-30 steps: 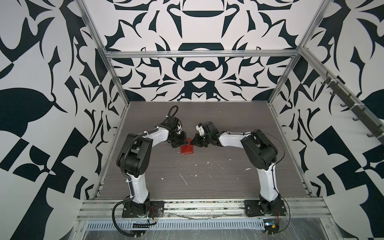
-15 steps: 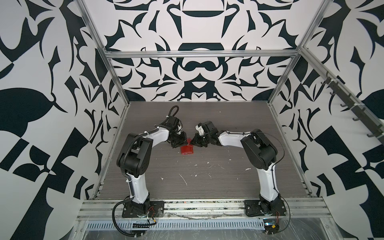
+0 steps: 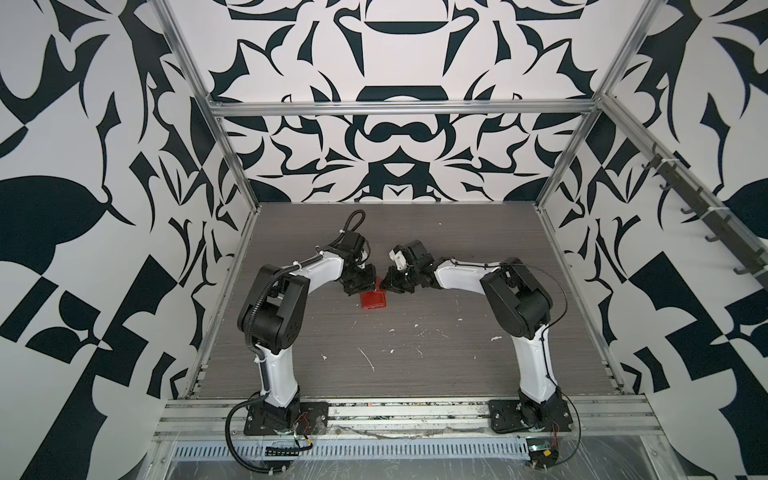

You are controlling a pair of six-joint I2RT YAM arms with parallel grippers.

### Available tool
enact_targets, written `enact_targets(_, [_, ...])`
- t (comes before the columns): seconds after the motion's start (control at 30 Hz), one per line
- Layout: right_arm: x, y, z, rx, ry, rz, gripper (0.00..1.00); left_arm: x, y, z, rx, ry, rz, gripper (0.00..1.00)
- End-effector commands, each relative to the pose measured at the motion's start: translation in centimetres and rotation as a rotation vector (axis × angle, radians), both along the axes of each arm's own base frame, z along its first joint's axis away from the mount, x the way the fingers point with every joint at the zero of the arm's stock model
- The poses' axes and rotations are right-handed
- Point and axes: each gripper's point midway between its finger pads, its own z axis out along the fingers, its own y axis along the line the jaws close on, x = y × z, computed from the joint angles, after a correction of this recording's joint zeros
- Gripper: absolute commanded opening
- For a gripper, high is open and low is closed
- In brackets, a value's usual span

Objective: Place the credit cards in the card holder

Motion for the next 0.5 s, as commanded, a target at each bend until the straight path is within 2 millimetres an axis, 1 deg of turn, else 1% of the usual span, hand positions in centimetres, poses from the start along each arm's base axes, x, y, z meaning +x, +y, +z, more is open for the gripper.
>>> enact_targets(0.0, [-0.7, -0.1, -1.2, -0.055, 0.019, 0.02, 0.11, -1.8, 1.3, -2.6, 0.14, 0.067, -0.04, 0.0])
enact_targets(0.23, [-0.6, -0.1, -0.8, -0.055, 0.005, 0.017, 0.11, -2.7, 1.3, -3.6, 0.231, 0.078, -0.09, 0.0])
enact_targets(0.47, [-0.3, -0.2, 0.4, -0.048, -0.026, 0.007, 0.11, -3.4, 2.0, -4.2, 0.342, 0.072, -0.126, 0.0])
